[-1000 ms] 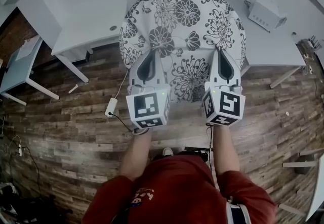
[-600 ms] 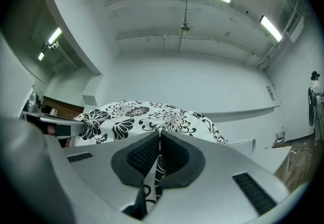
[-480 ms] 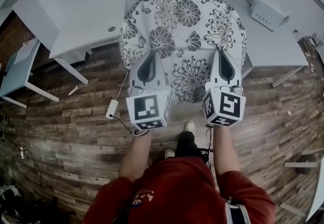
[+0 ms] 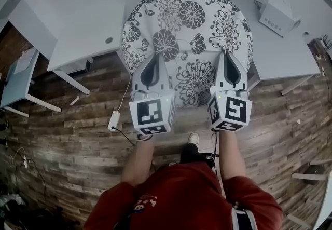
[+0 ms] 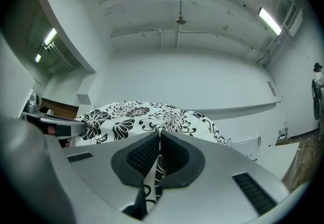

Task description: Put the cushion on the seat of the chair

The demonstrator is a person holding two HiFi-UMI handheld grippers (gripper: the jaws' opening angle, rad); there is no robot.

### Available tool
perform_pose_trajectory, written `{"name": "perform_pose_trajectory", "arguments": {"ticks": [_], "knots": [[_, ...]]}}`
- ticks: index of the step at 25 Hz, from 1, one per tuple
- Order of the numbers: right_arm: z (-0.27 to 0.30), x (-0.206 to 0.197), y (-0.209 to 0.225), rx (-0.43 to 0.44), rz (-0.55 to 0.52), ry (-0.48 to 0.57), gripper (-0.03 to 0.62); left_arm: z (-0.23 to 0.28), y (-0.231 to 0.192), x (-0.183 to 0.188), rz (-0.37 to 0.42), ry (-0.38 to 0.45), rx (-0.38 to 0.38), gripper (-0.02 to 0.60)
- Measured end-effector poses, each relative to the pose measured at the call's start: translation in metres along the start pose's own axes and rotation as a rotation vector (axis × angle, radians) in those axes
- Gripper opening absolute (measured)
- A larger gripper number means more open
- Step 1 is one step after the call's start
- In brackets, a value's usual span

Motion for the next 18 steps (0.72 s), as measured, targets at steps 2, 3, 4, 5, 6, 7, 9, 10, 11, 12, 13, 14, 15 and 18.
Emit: {"name": "perform_pose_trajectory", "arguments": {"ticks": [2, 3, 4, 5, 6, 7, 9, 10, 11, 12, 13, 14, 15, 18], "knots": [[0.001, -0.001, 0.000, 0.001, -0.006, 0.012, 0.029, 0.002, -0.001, -0.002, 0.000, 0.012, 0.001, 0.029], [0.002, -0.002, -0.001, 0.001, -0.008, 0.017, 0.029, 0.002, -0.002, -0.004, -0.001, 0.017, 0.001, 0.029], [0.003, -0.003, -0.001, 0.002, -0.009, 0.021, 0.029, 0.003, -0.002, -0.005, -0.001, 0.022, 0.002, 0.029], [0.003, -0.004, -0.001, 0.002, -0.010, 0.025, 0.029, 0.004, -0.002, -0.006, -0.002, 0.027, 0.001, 0.029], [0.003, -0.005, -0.001, 0.002, -0.011, 0.029, 0.029, 0.005, -0.002, -0.007, -0.002, 0.033, 0.002, 0.029], [0.004, -0.006, -0.001, 0.001, -0.011, 0.034, 0.029, 0.006, -0.002, -0.008, -0.001, 0.038, 0.002, 0.029], [0.005, -0.008, -0.001, 0.001, -0.009, 0.044, 0.029, 0.007, -0.002, -0.010, 0.002, 0.045, 0.004, 0.029], [0.005, -0.009, -0.001, 0.001, -0.008, 0.049, 0.029, 0.008, -0.002, -0.011, 0.002, 0.048, 0.005, 0.029], [0.005, -0.010, -0.001, 0.000, -0.008, 0.054, 0.029, 0.008, -0.003, -0.012, 0.002, 0.051, 0.005, 0.029], [0.006, -0.011, -0.001, 0.000, -0.009, 0.059, 0.029, 0.009, -0.003, -0.013, 0.003, 0.056, 0.005, 0.029], [0.006, -0.012, -0.001, 0.000, -0.011, 0.064, 0.029, 0.009, -0.003, -0.014, 0.004, 0.061, 0.005, 0.029], [0.006, -0.012, -0.001, 0.001, -0.013, 0.068, 0.029, 0.009, -0.003, -0.015, 0.004, 0.066, 0.005, 0.029], [0.007, -0.013, -0.001, 0.002, -0.014, 0.072, 0.029, 0.010, -0.002, -0.016, 0.005, 0.070, 0.006, 0.029], [0.007, -0.013, 0.000, 0.000, -0.011, 0.079, 0.029, 0.011, -0.002, -0.017, 0.008, 0.075, 0.005, 0.029]]}}
Point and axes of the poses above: the fingertips, and each gripper's own axes: z forward along the fingers, y to its right, x out of its top, the point moved 7 cm from there along -z, backward along the fingers, and after that the axes turned 13 degrees about -y, right-handed, at the moved point
